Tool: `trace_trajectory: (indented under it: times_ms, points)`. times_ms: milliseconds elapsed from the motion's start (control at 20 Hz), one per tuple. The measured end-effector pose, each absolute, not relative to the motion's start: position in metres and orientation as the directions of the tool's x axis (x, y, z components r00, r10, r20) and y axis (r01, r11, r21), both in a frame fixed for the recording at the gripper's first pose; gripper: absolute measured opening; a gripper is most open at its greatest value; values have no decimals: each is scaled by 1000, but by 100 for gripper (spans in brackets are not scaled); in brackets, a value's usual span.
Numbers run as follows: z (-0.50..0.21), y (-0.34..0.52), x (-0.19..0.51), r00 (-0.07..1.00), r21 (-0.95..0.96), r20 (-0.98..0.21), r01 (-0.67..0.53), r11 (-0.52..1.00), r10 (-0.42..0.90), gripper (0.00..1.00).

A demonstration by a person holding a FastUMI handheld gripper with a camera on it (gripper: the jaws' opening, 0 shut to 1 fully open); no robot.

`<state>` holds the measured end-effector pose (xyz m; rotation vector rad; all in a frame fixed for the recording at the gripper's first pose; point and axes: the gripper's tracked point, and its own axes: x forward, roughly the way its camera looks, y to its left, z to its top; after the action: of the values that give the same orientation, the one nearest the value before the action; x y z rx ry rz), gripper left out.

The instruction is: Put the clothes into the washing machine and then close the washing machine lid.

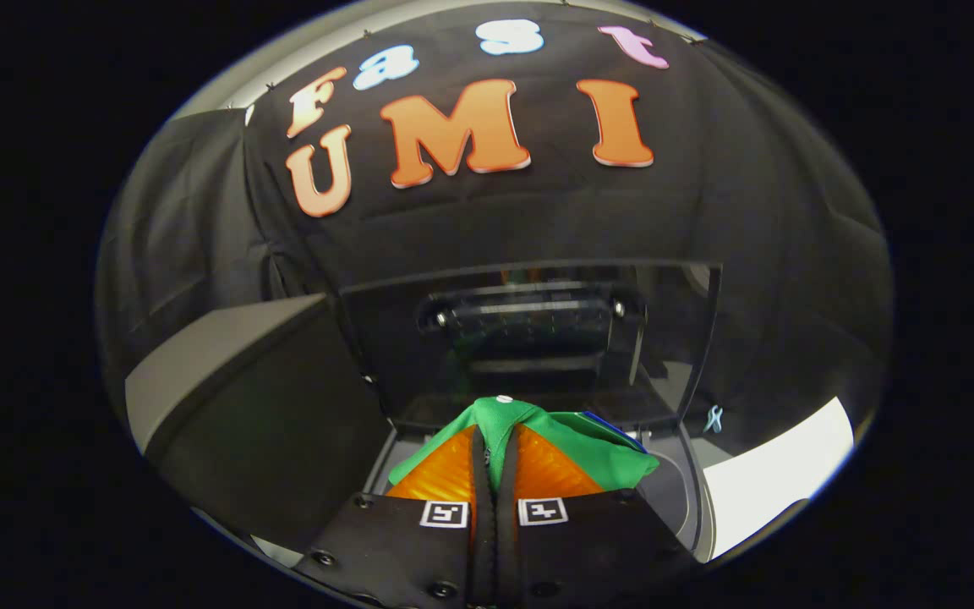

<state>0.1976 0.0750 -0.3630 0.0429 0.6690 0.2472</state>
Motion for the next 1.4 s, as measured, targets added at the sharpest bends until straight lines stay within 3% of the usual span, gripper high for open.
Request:
trace_trajectory:
  times_ms: [600,900,1300,1400]
  points:
    - [-509,74,206,541,114,-823,-136,984,170,8]
    - [-573,71,193,348,101,-928,-108,989,133,8]
    - [-596,63,192,293,56,-953,-75,996,76,8]
    - [-597,62,191,291,55,-954,-81,995,77,13]
